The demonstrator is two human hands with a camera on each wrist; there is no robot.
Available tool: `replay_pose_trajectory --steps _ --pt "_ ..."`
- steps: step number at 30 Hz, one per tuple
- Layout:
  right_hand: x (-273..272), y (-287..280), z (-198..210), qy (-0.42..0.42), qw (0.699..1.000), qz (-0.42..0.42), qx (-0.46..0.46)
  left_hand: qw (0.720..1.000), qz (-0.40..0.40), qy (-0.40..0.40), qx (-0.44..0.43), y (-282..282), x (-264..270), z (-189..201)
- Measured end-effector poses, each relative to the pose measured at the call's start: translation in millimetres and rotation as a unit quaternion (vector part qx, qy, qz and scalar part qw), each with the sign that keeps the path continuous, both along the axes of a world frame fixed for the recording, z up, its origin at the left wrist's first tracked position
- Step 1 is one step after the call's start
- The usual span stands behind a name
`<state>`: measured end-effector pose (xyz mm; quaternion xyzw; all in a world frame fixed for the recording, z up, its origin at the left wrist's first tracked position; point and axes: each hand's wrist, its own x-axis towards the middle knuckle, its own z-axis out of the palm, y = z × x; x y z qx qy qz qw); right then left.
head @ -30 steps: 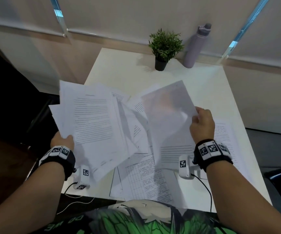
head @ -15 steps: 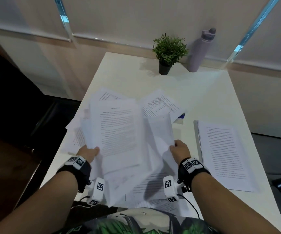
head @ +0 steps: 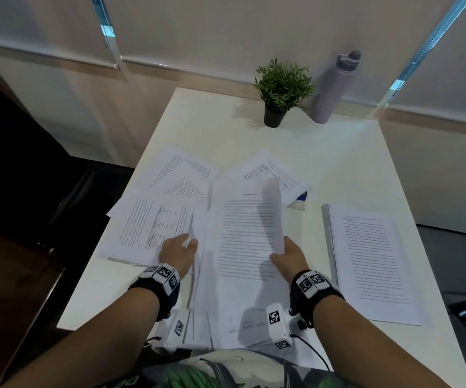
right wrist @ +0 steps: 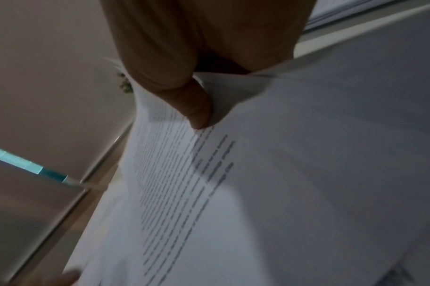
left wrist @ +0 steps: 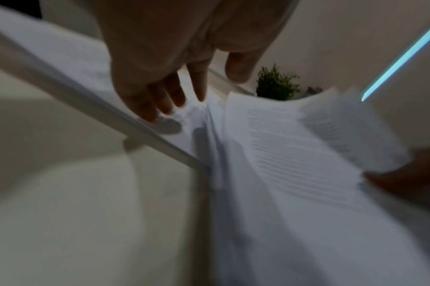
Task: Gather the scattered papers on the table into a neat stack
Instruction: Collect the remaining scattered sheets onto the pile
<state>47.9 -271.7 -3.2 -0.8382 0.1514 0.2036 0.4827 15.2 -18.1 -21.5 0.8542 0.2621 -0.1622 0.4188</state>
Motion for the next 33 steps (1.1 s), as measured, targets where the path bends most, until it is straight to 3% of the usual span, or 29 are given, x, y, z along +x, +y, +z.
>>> replay_pose_trajectory --steps 2,4,6,12,14,16,19,22,25,29,33 --pt "6 -14 8 -0.024 0.999 -0.037 0.019 0.989 -0.033 0.038 0.139 14 0 -4" --pt "12 -27 15 -0.039 0.997 -0.063 0.024 0.974 -0.093 0.101 0.181 25 -4 -10" --pt "18 -37 21 -0.046 0.995 -0.077 0.035 0.960 -0.175 0.121 0.183 28 -11 -16" --pt "27 -53 26 0.001 0.992 -0.069 0.105 0.929 -0.347 -0.012 0.128 28 -27 -26" --pt "26 -46 24 0.022 0.993 -0.035 0.107 0.952 -0.279 -0.072 0.102 30 -26 -22" --pt "26 -36 21 0.035 0.993 -0.009 0.111 0.973 -0.130 -0.087 0.171 35 -21 -19" --pt "27 -18 14 0.057 0.991 0.020 0.120 0.979 0.041 0.056 0.194 45 -10 -10" --pt "25 -3 1 0.063 0.992 0.036 0.103 0.978 0.031 0.108 0.176 49 -2 -10" --pt "20 9 -8 0.048 0.996 0.048 0.054 0.978 0.009 0.087 0.189 44 1 -10" --pt "11 18 -14 0.044 0.997 0.054 0.020 0.999 0.041 -0.017 0.026 33 4 -5" --pt "8 18 -12 0.032 0.999 0.026 0.028 0.997 0.063 -0.020 -0.029 25 2 3"
